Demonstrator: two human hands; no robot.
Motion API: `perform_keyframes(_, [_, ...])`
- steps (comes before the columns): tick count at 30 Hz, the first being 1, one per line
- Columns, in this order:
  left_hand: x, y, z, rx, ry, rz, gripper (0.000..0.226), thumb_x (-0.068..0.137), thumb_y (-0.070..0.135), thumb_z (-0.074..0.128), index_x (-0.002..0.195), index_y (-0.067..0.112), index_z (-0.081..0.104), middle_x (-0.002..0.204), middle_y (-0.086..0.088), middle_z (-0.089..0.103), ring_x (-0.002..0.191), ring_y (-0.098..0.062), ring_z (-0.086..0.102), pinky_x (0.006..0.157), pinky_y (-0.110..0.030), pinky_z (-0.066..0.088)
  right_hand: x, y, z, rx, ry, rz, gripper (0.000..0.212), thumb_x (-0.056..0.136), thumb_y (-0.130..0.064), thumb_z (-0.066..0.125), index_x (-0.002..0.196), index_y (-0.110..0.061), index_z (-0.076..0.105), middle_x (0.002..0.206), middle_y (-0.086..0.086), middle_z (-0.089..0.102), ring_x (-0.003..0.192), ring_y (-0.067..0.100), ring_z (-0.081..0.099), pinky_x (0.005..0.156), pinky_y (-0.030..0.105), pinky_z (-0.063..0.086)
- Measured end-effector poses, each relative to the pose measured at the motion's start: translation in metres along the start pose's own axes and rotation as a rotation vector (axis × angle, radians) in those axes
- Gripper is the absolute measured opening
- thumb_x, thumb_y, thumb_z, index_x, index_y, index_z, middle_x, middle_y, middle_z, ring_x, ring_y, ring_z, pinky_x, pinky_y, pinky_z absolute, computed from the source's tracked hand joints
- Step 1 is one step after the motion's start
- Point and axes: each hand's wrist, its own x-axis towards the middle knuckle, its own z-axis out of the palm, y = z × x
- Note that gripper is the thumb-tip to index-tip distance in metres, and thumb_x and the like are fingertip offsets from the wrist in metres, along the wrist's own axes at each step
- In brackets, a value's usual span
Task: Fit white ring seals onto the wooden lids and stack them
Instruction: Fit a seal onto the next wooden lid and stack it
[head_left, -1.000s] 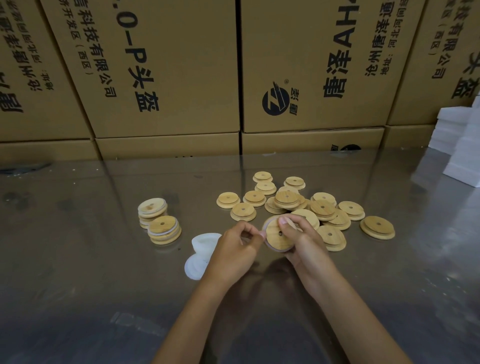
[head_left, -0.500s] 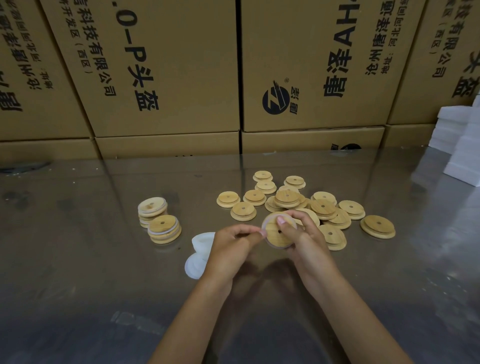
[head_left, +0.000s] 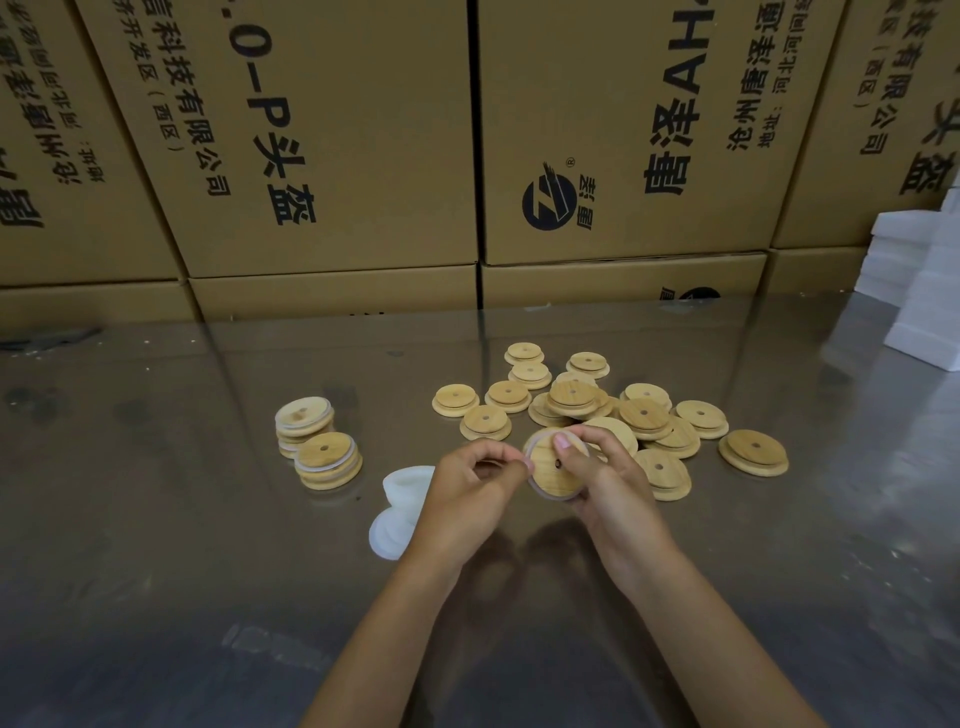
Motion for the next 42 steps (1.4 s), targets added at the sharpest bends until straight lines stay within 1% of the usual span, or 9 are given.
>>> perform_keyframes(6, [0.002,0.0,-0.004,-0.068,-0.001,-0.058,0.01,0.086,0.02,0.067,0.088,0.012,0.073,0.084,-0.002,0.07,0.075,-0.007,0.057,0.071,-0.029,0.048,-0.001,-0.002,-0.001,0.0,-0.09,0.001,0.023,0.094,-0.012,0.064,0.114,-0.002,0.06,0.096,0.008,0.072,0.086,0.017,0.064,0.074,0.032,0.053])
perform_keyframes(11, [0.002,0.0,-0.005,-0.122,-0.02,-0.082,0.012,0.086,0.019,0.067,0.09,0.01,0.075,0.083,0.001,0.07,0.08,-0.005,0.061,0.068,-0.025,0.05,-0.001,-0.004,-0.003,-0.062,-0.119,-0.025,0.017,0.095,-0.014,0.064,0.109,-0.006,0.061,0.092,0.007,0.07,0.09,0.022,0.06,0.082,0.04,0.048])
perform_keyframes(14, [0.002,-0.001,-0.006,-0.126,-0.014,-0.082,0.01,0.086,0.02,0.068,0.087,0.013,0.075,0.08,0.005,0.071,0.08,-0.003,0.061,0.067,-0.025,0.049,-0.001,-0.005,-0.003,-0.094,-0.142,-0.06,0.018,0.094,-0.013,0.065,0.11,-0.006,0.061,0.085,0.007,0.067,0.086,0.023,0.058,0.08,0.041,0.045])
perform_keyframes(21, [0.005,0.0,-0.011,-0.16,-0.015,-0.092,0.011,0.085,0.021,0.068,0.086,0.013,0.076,0.092,-0.003,0.074,0.088,-0.01,0.063,0.071,-0.029,0.048,-0.001,-0.007,-0.004,-0.207,-0.224,-0.114,0.01,0.095,-0.015,0.065,0.105,-0.015,0.062,0.08,0.004,0.067,0.072,0.011,0.056,0.067,0.026,0.043])
perform_keyframes(30, [0.004,-0.001,-0.014,-0.089,-0.089,-0.085,0.01,0.082,0.026,0.071,0.087,0.02,0.077,0.089,0.003,0.073,0.089,-0.007,0.062,0.07,-0.025,0.047,-0.002,-0.002,-0.003,-0.066,-0.129,-0.037,0.014,0.094,-0.014,0.065,0.107,-0.008,0.062,0.085,0.002,0.07,0.085,0.018,0.06,0.083,0.039,0.045])
perform_keyframes(33, [0.004,-0.001,-0.015,-0.067,-0.097,-0.081,0.008,0.083,0.026,0.072,0.087,0.022,0.077,0.093,0.002,0.074,0.088,-0.004,0.063,0.068,-0.022,0.047,-0.002,-0.001,-0.002,-0.029,-0.116,-0.001,0.01,0.094,-0.014,0.064,0.104,-0.012,0.063,0.093,0.006,0.071,0.089,0.019,0.062,0.083,0.04,0.048])
perform_keyframes(36, [0.004,-0.001,-0.015,-0.063,-0.076,-0.093,0.006,0.083,0.025,0.073,0.085,0.024,0.078,0.084,0.006,0.073,0.08,0.0,0.062,0.067,-0.02,0.047,-0.001,0.001,-0.001,-0.023,-0.103,0.015,0.009,0.094,-0.014,0.065,0.103,-0.013,0.063,0.094,0.005,0.072,0.087,0.017,0.064,0.078,0.036,0.051])
perform_keyframes(39, [0.004,-0.003,-0.017,-0.058,-0.071,-0.121,0.004,0.082,0.025,0.074,0.082,0.025,0.078,0.076,0.012,0.071,0.073,0.005,0.061,0.066,-0.021,0.046,0.003,0.003,0.0,0.033,-0.056,0.054,0.008,0.097,-0.016,0.061,0.104,-0.012,0.06,0.104,0.01,0.07,0.09,0.018,0.065,0.078,0.033,0.054])
perform_keyframes(42, [0.003,-0.003,-0.016,-0.044,-0.09,-0.141,0.005,0.083,0.026,0.074,0.083,0.025,0.078,0.077,0.012,0.07,0.077,0.002,0.061,0.066,-0.02,0.048,0.009,0.003,0.0,0.127,0.01,0.117,0.019,0.102,-0.019,0.053,0.111,-0.003,0.057,0.114,0.016,0.07,0.102,0.026,0.069,0.084,0.04,0.058])
